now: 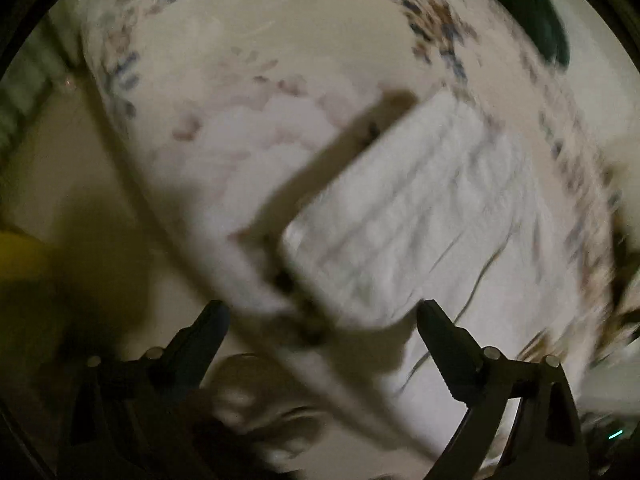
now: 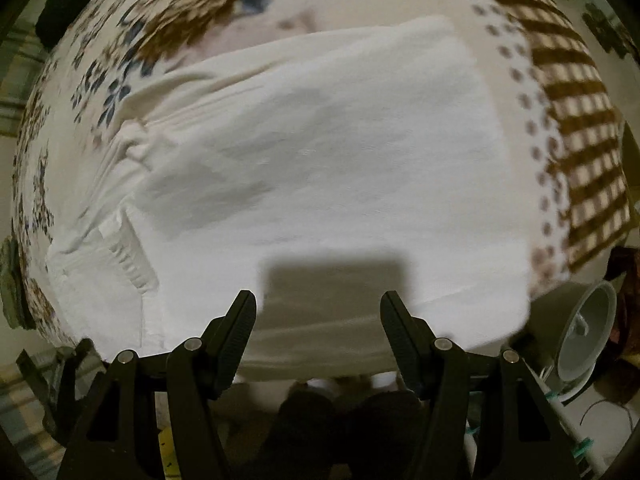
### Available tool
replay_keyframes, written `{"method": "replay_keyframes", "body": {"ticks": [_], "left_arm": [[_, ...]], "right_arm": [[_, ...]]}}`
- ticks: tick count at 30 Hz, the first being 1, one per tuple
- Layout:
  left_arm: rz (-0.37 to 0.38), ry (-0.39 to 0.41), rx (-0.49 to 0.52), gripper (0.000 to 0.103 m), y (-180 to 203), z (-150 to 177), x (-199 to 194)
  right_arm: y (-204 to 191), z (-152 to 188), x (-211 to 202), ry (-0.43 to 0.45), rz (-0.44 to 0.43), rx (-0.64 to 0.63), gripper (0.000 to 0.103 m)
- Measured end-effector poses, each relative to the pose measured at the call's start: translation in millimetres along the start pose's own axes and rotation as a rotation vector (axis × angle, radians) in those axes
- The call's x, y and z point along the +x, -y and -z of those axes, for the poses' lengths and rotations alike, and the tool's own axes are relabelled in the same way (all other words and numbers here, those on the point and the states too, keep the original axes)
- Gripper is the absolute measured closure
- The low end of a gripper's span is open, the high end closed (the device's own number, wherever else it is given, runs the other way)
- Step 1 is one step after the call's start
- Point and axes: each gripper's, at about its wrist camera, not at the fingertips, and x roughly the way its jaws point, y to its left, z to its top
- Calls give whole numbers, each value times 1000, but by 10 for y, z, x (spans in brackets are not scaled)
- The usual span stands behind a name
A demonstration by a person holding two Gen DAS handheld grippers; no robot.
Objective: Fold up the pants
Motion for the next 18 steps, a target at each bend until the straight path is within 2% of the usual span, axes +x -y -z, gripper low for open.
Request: {"method": "replay_keyframes", "body": {"ticks": [3,6,8,9,11,14,16,18], "left_arm": [[109,78,-6,11,48,-51,63],[109,106,31,11,150,-63,147],[134,138,9,13,218,-29,143],[141,159,-16,34,215,-50,92],[120,182,-39,63,245,-96,51],[58,223,15,71,367,3,-125],[-27,282,147,75,660,106,-272],[-66,348,270,81,882,215,-475]], "right_arm": [[-138,3,68,-13,8,-28,37],[-160,28,140,-35,7,-39,37],[-199,45,194,-46,4,-45,37],[-208,49,208,-47,7,-50,37],[-238,44,225,-43,28,-63,37],[-315,46,197,-15,75,-81,35],[-380,45,174,6,121,-104,34],[-434,52,132,36,140,-125,33]]}}
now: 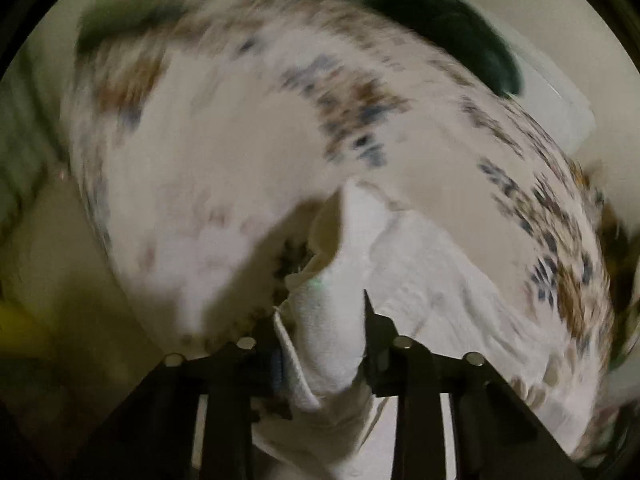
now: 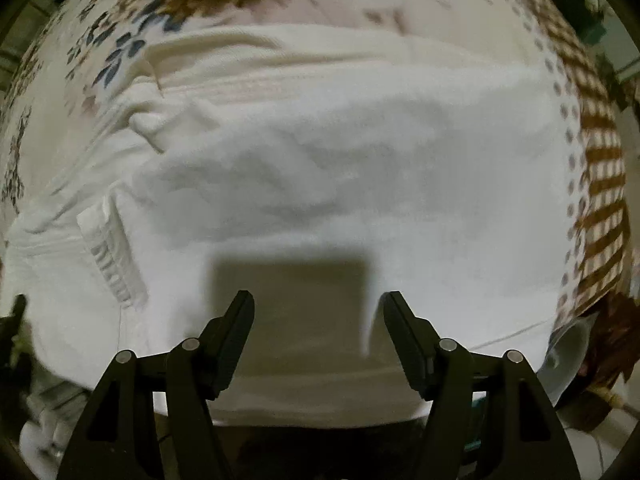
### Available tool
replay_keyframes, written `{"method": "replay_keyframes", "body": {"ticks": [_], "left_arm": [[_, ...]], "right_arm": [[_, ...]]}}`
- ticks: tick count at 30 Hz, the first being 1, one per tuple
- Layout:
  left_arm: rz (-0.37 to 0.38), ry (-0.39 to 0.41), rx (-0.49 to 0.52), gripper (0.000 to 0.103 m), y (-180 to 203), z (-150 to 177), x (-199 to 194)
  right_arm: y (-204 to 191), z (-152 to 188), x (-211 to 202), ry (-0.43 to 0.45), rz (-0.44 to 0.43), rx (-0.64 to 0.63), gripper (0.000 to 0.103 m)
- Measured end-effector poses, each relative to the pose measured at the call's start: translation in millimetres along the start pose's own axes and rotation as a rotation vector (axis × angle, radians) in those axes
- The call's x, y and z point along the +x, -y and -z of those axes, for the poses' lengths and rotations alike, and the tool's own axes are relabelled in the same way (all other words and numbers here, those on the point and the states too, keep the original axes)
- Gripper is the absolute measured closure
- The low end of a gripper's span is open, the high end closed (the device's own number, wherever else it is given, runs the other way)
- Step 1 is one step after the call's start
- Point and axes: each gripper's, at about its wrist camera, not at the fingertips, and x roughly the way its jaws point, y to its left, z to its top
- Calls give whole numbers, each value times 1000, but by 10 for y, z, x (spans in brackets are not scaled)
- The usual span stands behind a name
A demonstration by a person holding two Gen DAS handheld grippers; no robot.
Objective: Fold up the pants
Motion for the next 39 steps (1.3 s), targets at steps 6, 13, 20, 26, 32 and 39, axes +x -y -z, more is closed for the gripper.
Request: {"method": "replay_keyframes", "body": {"ticks": [6,13,20,26,32,39], "left_arm": [[96,133,212,87,561,-28,-738],[268,184,429,88,1601,155,-1264],[469,53,569,89,2666,840,-1320],[551,-138,714,89,3385,1672,-965],[525,-487,646,85,3634,1933,-465],[605,-440,691,3,3581,1517,-926]], "right_arm": [[-111,44,-168,42,-23,-53,33],[368,261,-439,34,-108,-16,33],[1555,439,-756,32,-102,120,33],[2607,761,-765,-2,-57,260,33],[3269,798,-751,-10,-54,354,27],[3527,506,-949,64,-241,348,19]]}}
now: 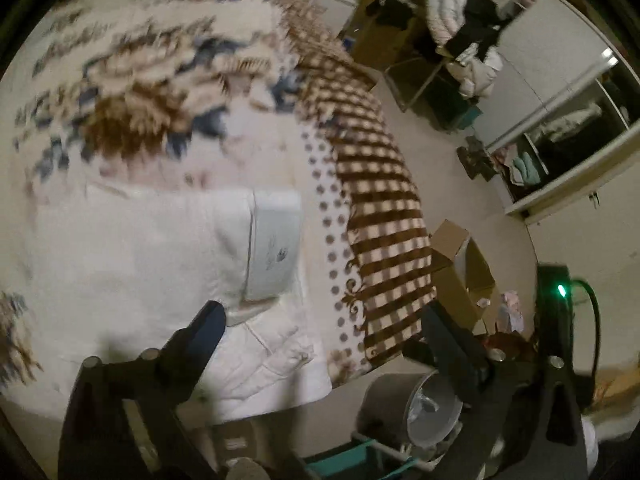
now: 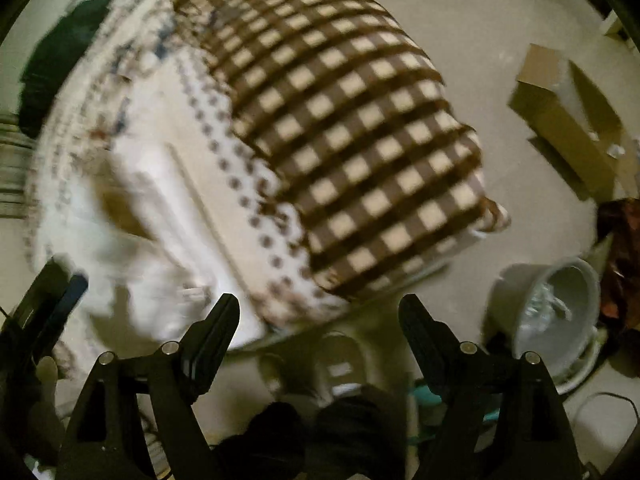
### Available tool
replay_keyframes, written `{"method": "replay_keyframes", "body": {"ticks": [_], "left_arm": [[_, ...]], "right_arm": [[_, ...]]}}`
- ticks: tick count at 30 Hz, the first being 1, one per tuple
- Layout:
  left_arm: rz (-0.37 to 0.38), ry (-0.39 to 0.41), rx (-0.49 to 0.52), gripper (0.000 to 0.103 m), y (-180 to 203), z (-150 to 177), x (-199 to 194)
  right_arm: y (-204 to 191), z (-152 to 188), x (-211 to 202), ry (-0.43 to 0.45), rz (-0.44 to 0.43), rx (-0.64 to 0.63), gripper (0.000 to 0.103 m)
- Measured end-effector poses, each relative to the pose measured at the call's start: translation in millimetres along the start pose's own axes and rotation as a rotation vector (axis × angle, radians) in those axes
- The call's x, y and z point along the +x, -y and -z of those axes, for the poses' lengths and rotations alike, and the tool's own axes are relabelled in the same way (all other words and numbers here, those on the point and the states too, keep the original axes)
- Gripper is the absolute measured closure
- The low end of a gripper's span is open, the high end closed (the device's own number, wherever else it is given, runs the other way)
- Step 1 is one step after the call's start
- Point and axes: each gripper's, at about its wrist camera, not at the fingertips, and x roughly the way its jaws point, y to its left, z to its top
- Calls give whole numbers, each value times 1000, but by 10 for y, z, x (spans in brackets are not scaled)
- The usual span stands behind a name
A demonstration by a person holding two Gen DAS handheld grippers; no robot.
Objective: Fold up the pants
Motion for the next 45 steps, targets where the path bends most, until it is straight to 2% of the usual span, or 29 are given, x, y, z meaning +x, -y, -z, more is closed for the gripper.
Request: {"method": "replay_keyframes", "body": {"ticks": [2,4,6,9,11,13,16,18,19,20,22,23,24,25,26,27,28,29,31,34,36,40,42,43,45], "left_arm": [[-12,22,7,3,-93,-45,-187],[-67,48,-28,3,-393,-109,-416],[-135,56,-79,3,-730,-128,-537],[-255,23,-168,3,-1341,-48,-576],[-305,-5,-219,3,-1628,12,-570],[-340,-14,-257,3,-1870,107,-579],[-366,-21,-270,3,-2006,174,-589],[-362,-27,-291,3,-2066,216,-568],[-357,-25,-301,3,-2076,229,-581],[-352,-24,-307,3,-2087,229,-564],[-343,-30,-324,3,-2106,241,-528],[-335,-34,-334,3,-2115,247,-504],[-329,-40,-346,3,-2127,265,-477],[-327,-45,-352,3,-2135,271,-458],[-326,-51,-354,3,-2144,284,-436],[-326,-54,-354,3,-2146,293,-428],[-328,-56,-355,3,-2147,297,-426],[-329,-55,-354,3,-2148,299,-427],[-335,-50,-345,3,-2147,301,-433],[-348,-58,-341,3,-2164,305,-405],[-355,-63,-341,3,-2173,307,-396],[-354,-54,-331,3,-2143,296,-419],[-354,-52,-316,3,-2102,281,-411],[-354,-52,-309,3,-2083,272,-402],[-350,-53,-292,3,-2036,252,-373]], "right_arm": [[-143,-77,-57,14,-100,-14,16],[-347,-152,-60,17,-195,-45,12],[-643,-209,-29,15,-271,-94,11],[-1099,-320,134,-3,-371,-195,11],[-1349,-370,237,-18,-400,-244,11],[-1557,-445,320,11,-404,-290,11],[-1729,-474,444,16,-401,-354,12],[-1792,-458,530,-35,-432,-371,44],[-1794,-451,566,-70,-417,-371,76],[-1799,-453,590,-111,-437,-366,83],[-1747,-414,594,-258,-564,-322,84],[-1718,-401,593,-279,-584,-319,84],[-1691,-403,568,-260,-564,-320,83],[-1649,-415,547,-218,-501,-321,74],[-1614,-431,560,-192,-450,-322,58],[-1582,-449,585,-170,-412,-318,51],[-1555,-462,624,-153,-402,-314,42],[-1558,-464,645,-154,-416,-319,39],[-1610,-442,722,-161,-461,-349,39],[-1802,-348,903,-167,-409,-432,39],[-1860,-303,928,-133,-396,-448,67],[-1782,-275,824,-130,-340,-349,74],[-1733,-245,627,-117,-353,-294,76],[-1718,-225,505,-107,-344,-287,81],[-1677,-209,324,-96,-314,-253,82]]}}
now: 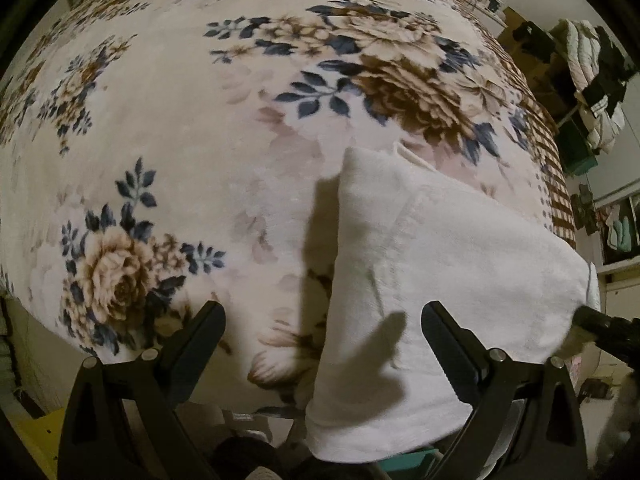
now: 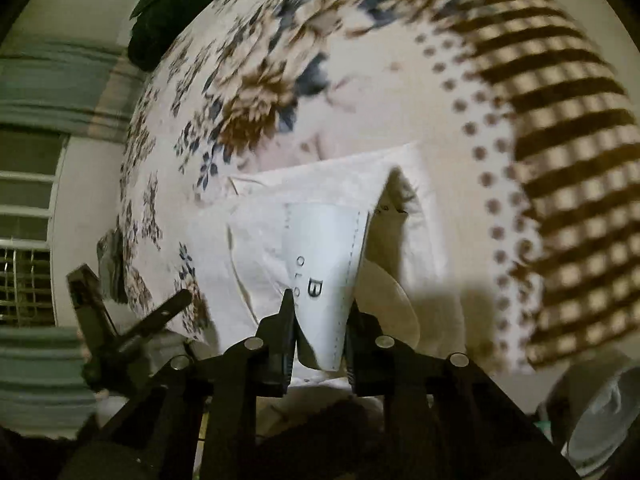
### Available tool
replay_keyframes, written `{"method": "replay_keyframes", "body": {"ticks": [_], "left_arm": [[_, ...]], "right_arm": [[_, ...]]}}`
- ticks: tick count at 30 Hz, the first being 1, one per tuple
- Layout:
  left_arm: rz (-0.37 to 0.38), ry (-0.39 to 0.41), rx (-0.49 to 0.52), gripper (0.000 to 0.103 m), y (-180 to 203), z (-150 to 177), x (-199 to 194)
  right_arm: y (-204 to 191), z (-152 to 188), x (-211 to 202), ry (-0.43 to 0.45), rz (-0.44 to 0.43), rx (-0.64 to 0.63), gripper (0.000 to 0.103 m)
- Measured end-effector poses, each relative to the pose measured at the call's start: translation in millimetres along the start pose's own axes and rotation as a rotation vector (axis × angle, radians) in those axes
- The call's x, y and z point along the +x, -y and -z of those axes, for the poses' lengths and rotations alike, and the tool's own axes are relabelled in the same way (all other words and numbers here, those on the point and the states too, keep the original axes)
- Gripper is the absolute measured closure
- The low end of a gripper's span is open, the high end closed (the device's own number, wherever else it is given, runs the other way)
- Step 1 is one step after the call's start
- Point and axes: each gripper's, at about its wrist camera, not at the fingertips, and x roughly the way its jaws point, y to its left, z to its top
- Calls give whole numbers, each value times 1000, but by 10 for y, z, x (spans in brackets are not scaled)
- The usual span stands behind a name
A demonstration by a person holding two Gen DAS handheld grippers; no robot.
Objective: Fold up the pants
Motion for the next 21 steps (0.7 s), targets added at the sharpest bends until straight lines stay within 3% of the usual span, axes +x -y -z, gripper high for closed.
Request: {"method": "replay_keyframes", "body": {"ticks": [6,8,12,14,15,17,18,21], "left_arm": [[-1,-16,44,3,154,-39,98],[-2,-20,54,3,190,-59,133],[-8,-29,75,3,288,-114,241],[-12,-37,79,3,331,-136,297],[-17,-42,87,3,359,-154,338],[-32,-44,100,3,383,-189,400],[-35,-49,103,3,385,-204,428],[-27,-59,103,3,357,-231,464]], "right_arm": [[189,59,-296,-10,46,197,83],[261,48,-354,16,132,208,83],[571,-16,-296,50,198,275,83],[593,-56,-156,47,279,189,82],[582,-77,-20,-2,307,129,80],[578,-92,68,-39,314,86,68],[579,-96,61,-48,301,72,68],[597,-118,-153,10,192,62,48]]}}
